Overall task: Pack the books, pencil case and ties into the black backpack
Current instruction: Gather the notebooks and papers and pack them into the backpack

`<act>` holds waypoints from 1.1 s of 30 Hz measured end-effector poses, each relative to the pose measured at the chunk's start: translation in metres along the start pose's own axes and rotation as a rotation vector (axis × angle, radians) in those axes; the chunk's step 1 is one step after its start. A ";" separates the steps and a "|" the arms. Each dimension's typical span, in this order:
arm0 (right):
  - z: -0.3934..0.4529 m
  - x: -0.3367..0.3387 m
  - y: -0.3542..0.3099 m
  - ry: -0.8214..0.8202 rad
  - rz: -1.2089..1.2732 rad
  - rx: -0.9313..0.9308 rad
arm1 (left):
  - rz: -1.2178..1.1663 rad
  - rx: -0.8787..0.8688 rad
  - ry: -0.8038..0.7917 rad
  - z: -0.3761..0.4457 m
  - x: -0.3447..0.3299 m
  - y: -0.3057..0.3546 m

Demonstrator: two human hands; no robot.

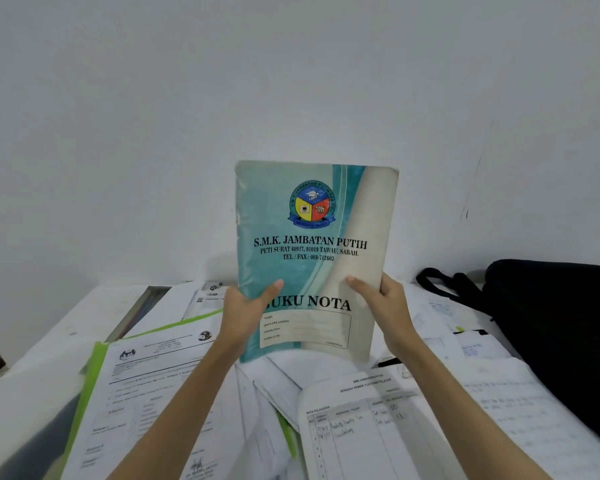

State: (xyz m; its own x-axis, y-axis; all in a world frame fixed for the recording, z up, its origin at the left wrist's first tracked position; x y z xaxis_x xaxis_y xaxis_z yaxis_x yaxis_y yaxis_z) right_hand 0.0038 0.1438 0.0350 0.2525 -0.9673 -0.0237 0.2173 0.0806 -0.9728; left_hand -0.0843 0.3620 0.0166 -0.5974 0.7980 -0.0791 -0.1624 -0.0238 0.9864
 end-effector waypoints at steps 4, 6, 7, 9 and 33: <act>0.002 0.034 -0.039 -0.081 0.088 -0.023 | 0.017 -0.060 -0.120 -0.006 -0.032 0.049; -0.003 0.054 -0.048 -0.158 0.098 -0.082 | -0.003 -0.021 -0.293 -0.013 -0.063 0.064; -0.007 0.065 -0.048 -0.173 0.104 -0.122 | -0.006 0.008 -0.389 -0.018 -0.081 0.069; -0.019 0.095 -0.048 -0.168 0.105 -0.149 | 0.011 0.050 -0.533 -0.030 -0.119 0.075; -0.110 0.581 -0.028 0.448 0.113 -0.247 | 1.037 -0.559 -1.042 -0.255 -0.501 -0.091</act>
State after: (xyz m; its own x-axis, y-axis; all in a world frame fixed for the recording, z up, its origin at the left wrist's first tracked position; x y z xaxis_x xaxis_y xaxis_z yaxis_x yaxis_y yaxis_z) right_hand 0.0406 -0.4468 0.0233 -0.1783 -0.9682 -0.1755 -0.0309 0.1838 -0.9825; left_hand 0.0298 -0.1894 -0.0700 0.1163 0.3358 0.9347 -0.4411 -0.8257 0.3515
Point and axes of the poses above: each hand's wrist, its own z-axis towards the middle knuckle, its own x-axis out of the back of the hand, y = z × x, the point moved 10 cm from there along z, towards the middle knuckle, and after that the axes turned 2 degrees about y, right-handed, at the moved point
